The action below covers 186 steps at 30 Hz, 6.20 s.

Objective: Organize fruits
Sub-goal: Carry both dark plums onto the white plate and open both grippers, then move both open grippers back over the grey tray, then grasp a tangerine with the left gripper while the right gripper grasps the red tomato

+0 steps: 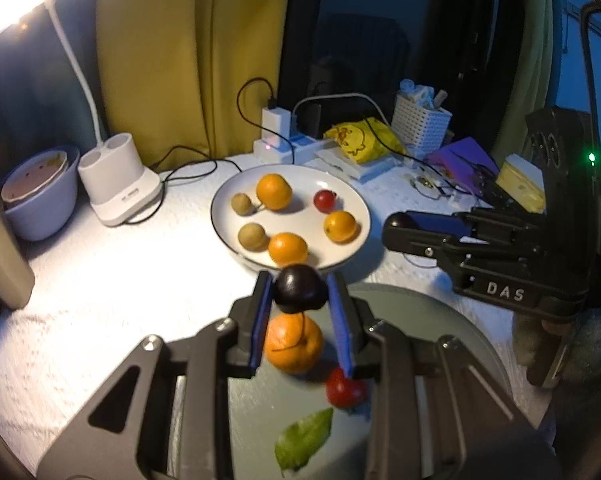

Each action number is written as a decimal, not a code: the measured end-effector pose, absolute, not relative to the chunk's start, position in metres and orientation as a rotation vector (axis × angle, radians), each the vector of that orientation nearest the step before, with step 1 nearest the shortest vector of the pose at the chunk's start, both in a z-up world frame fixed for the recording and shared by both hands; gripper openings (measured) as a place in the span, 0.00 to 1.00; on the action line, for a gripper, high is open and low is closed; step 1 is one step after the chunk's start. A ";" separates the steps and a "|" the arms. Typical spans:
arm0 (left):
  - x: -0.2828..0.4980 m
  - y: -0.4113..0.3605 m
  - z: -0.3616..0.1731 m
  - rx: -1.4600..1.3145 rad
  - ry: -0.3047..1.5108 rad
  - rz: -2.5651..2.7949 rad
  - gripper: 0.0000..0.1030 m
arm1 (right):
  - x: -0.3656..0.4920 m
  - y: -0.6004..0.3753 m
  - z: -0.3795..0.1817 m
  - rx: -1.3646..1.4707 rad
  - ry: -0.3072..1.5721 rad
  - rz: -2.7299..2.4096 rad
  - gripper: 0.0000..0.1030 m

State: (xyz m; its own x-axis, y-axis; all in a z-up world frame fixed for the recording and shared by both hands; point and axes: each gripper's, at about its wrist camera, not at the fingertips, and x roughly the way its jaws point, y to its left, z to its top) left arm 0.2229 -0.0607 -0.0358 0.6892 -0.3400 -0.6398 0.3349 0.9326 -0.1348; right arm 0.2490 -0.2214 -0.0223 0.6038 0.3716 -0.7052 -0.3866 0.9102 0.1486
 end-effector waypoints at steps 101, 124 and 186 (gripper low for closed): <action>0.205 -0.003 -0.046 -0.122 0.702 -0.282 0.41 | 0.237 -0.180 -0.033 -0.002 0.839 0.424 0.37; 0.176 0.010 -0.072 -0.168 0.745 -0.262 0.42 | 0.199 -0.148 -0.067 -0.028 0.962 0.484 0.38; 0.236 -0.066 -0.098 -0.033 0.851 -0.336 0.43 | 0.213 -0.201 -0.066 -0.008 0.953 0.509 0.30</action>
